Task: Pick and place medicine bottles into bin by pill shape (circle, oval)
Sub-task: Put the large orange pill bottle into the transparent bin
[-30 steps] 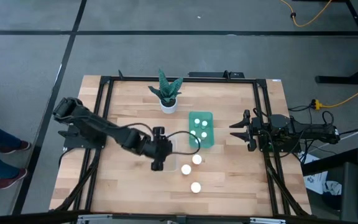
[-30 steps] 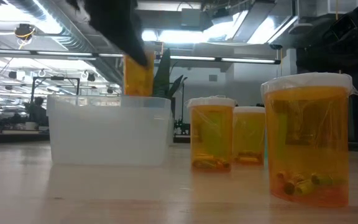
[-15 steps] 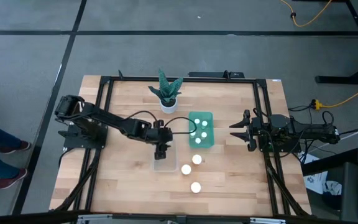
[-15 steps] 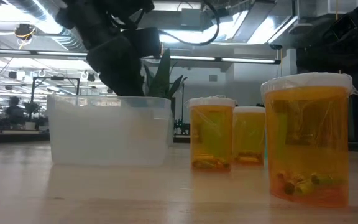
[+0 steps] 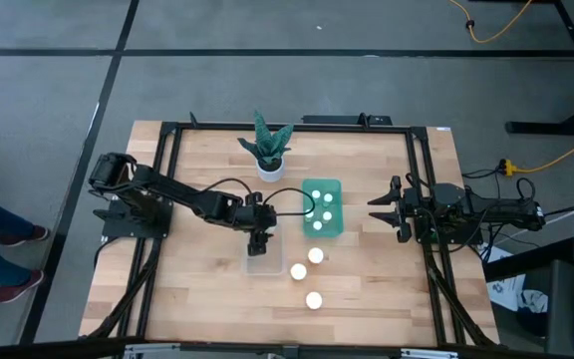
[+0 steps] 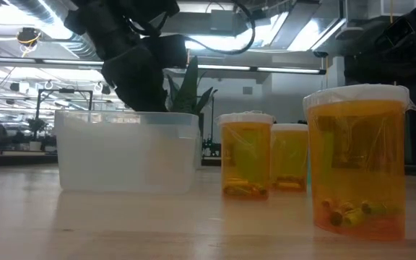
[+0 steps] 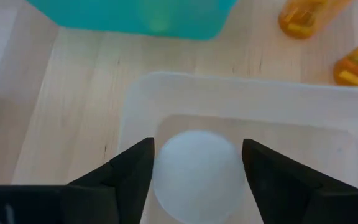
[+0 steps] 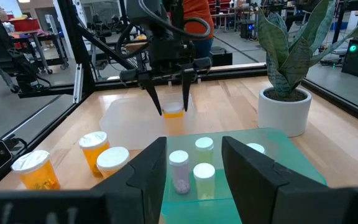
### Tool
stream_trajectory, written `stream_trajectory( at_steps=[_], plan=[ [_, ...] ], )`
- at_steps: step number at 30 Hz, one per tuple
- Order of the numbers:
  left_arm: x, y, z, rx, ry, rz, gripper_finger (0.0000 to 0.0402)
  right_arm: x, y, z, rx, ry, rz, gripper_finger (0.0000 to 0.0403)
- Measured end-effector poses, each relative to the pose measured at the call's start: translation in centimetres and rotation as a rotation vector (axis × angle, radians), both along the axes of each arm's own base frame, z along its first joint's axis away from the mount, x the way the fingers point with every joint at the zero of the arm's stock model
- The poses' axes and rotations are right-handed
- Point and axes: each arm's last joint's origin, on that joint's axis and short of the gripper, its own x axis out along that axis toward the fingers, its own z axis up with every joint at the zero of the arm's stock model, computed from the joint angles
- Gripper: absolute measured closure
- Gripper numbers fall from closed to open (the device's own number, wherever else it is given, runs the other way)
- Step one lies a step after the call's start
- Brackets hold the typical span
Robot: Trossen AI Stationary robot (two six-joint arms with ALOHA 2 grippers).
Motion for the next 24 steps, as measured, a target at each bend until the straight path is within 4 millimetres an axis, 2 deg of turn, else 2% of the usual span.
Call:
stream_trajectory(
  at_steps=[8, 18, 24],
  plan=[
    [0.3, -0.1, 0.5, -0.003, -0.021, -0.001, 0.0154, 0.0, 0.0, 0.0, 0.000, 0.000, 0.000, 0.0247],
    [2.1, -0.5, 4.7, 0.028, -0.049, -0.051, 0.0153, 0.0, 0.0, 0.0, 0.000, 0.000, 0.000, 0.0247],
    [3.1, -2.0, 7.5, 0.010, -0.152, -0.084, 0.0157, 0.0, 0.0, 0.0, 0.000, 0.000, 0.000, 0.0247]
  ],
)
